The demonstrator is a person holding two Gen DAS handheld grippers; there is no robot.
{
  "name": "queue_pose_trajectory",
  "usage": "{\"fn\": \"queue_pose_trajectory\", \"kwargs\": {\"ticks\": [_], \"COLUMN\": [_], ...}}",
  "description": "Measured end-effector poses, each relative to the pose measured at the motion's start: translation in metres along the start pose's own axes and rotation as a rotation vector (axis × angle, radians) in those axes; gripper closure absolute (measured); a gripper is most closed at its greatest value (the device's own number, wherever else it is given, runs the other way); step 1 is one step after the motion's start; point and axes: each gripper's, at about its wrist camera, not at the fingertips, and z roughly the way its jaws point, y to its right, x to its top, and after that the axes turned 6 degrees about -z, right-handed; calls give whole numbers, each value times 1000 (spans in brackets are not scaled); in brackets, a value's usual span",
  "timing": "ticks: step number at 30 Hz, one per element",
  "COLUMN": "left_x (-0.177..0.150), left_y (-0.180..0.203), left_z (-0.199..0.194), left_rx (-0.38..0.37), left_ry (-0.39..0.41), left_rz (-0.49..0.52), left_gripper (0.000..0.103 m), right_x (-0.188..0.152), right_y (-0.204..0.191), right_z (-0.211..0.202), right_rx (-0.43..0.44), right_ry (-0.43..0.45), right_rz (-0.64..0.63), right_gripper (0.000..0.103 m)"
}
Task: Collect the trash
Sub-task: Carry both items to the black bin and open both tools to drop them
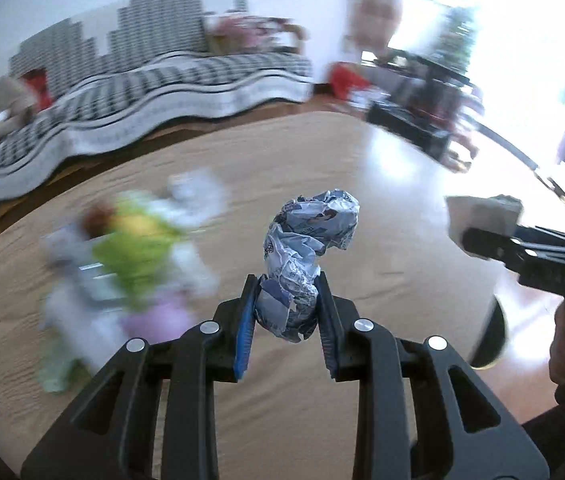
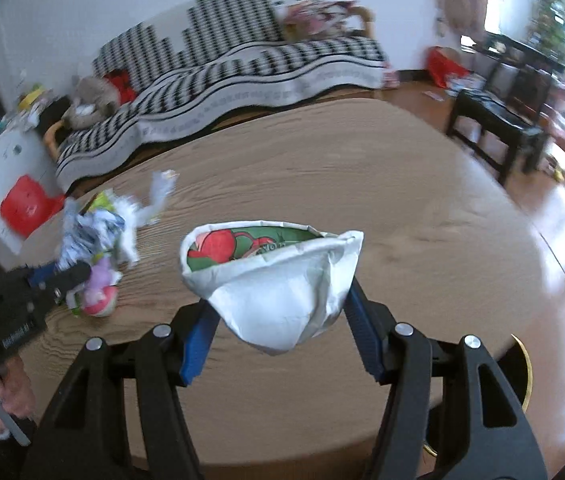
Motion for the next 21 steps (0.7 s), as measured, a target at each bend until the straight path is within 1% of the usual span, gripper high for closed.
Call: {"fn": "queue_pose_trajectory", "kwargs": {"ticks": [2,6,7,9,12,14,16,19,21], "left_x": [-3,-13,-18,-30,-49,-61,-74,-89,-89], "left_y": [42,113,136,178,223,243,259,278,282], "left_z": [12,30,34,44,59,73,88,110,126], "left_rx": [-65,-180,-219,-278,-352,-390,-409,-412,-407], "left_ry": [-16,-54,-67,-93,-139,-186,-221,-273,-293], "left_rz": [40,109,133,188,244,271,296,317,321], "left_gripper": [75,75,75,75,75,75,75,75,75], "right_x": [-8,-32,-40,-54,-78,-96,-111,-130,-137], "right_y": [27,95,116,146,191,218,238,258,264], "right_z": [-15,-47,-54,-63,-72,-75,-77,-72,-71], "right_rx": [-26,-100,-124,-159,-208,-226,-239,-233,-220], "right_ry": [8,19,16,4,-25,-52,-82,-132,-151], "right_rz": [42,148,184,236,314,370,398,443,462], "right_gripper": [43,43,43,43,43,43,43,43,42]}}
